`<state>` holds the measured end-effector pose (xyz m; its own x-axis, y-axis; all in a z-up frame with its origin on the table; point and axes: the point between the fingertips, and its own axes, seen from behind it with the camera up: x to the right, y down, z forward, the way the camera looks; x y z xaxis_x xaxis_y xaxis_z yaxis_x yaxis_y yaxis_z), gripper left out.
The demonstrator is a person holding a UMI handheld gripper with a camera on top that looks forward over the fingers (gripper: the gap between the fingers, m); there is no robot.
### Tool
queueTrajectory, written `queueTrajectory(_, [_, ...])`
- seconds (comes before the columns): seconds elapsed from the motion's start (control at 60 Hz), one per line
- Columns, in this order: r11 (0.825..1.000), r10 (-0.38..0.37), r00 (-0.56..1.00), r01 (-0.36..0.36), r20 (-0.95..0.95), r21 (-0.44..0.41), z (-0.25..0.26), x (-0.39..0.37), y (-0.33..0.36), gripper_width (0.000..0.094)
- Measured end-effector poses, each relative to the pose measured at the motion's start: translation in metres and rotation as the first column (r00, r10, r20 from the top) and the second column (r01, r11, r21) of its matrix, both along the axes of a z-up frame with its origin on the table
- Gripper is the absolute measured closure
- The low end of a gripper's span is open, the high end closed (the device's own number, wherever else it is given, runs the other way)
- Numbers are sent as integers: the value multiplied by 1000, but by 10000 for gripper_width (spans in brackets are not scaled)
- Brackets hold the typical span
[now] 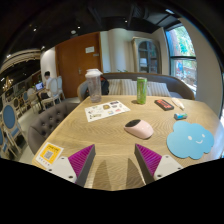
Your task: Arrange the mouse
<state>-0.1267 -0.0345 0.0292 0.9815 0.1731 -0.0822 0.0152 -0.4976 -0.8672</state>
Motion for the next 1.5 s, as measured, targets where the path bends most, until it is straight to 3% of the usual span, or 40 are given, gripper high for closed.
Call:
queueTrajectory(0.183, [993, -106, 990, 111, 91, -47, -31, 76, 34, 110])
queueTrajectory(0.45, [997, -35, 983, 46, 181, -56, -37, 94, 80, 121])
queueTrajectory(0.583, [994, -45, 986, 60, 164, -89, -38, 99, 100, 118])
queueTrajectory(0.683, [993, -16, 993, 29, 117, -112, -41, 91, 117, 136])
queueTrajectory(0.883, [988, -70, 994, 80, 81, -133, -43, 97, 154, 144])
queueTrajectory(1.033, [983, -122, 990, 130, 71, -130, -43, 100, 166, 276])
queueTrajectory(1.1, [981, -149, 987, 156, 68, -115, -42, 102, 166, 392])
queueTrajectory(1.317, [981, -117, 992, 124, 55, -146, -40, 100, 158, 486])
queueTrajectory(1.367, [987, -103, 992, 111, 71, -115, -31, 102, 152, 495])
queueTrajectory(1.433, [996, -86, 990, 88, 108, -14, 4, 106, 142, 510])
queueTrajectory(1.5, [994, -77, 994, 71, 78, 78, 52, 114, 130, 509])
